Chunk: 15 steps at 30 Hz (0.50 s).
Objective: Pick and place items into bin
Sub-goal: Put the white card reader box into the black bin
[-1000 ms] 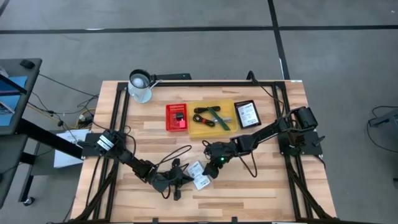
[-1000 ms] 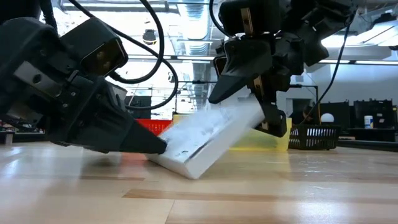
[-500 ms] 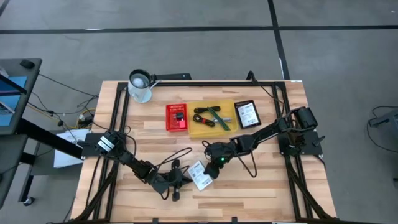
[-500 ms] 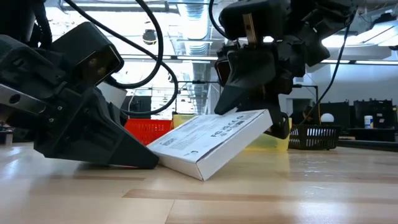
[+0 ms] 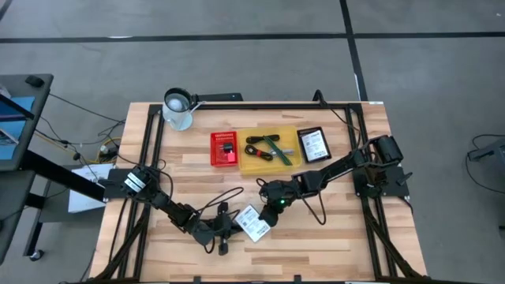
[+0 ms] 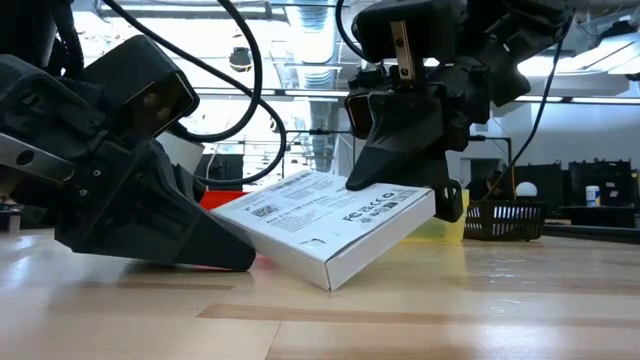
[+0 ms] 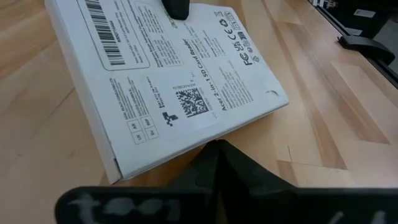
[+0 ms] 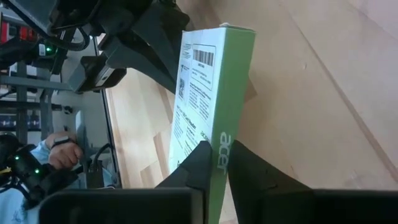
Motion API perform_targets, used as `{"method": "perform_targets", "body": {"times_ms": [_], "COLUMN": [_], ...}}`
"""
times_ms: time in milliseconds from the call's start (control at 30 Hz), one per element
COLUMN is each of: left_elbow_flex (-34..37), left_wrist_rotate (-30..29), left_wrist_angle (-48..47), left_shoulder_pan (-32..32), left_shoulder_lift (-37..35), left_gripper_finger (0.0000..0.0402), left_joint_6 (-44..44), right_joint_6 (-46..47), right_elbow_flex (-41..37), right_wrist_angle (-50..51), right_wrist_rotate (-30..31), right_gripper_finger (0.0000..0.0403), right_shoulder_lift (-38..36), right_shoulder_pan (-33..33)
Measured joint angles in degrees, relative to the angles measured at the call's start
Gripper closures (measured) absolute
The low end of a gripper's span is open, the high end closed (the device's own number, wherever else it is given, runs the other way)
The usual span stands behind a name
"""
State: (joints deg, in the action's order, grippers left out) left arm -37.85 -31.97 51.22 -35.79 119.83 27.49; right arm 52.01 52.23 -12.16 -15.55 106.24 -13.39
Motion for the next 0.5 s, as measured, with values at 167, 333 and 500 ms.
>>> {"method": "perform_targets", "body": {"times_ms": [167,333,500], "left_elbow_flex": [0.0,0.0,0.02], "left_wrist_rotate": [-0.33,-0.39,-0.42], "left_wrist_angle": [0.11,0.42,0.5], "left_shoulder_pan": [-0.22,-0.22,-0.22], "left_shoulder_lift": [0.02,0.02,0.02], "left_gripper_finger": [0.0401,0.0401,0.0401], "left_joint_6": [0.0,0.0,0.0], "right_joint_6": [-0.11,0.04,-0.02], "right_elbow_flex": [0.0,0.07,0.87], "right_wrist_angle": [0.04,0.74,6.01], "right_wrist_rotate": [-0.03,-0.44,0.09], "right_gripper_finger": [0.0375,0.0376,0.0378], "right_shoulder_lift": [-0.02,-0.15,-1.57], "right_shoulder_pan": [0.0,0.01,0.0]}}
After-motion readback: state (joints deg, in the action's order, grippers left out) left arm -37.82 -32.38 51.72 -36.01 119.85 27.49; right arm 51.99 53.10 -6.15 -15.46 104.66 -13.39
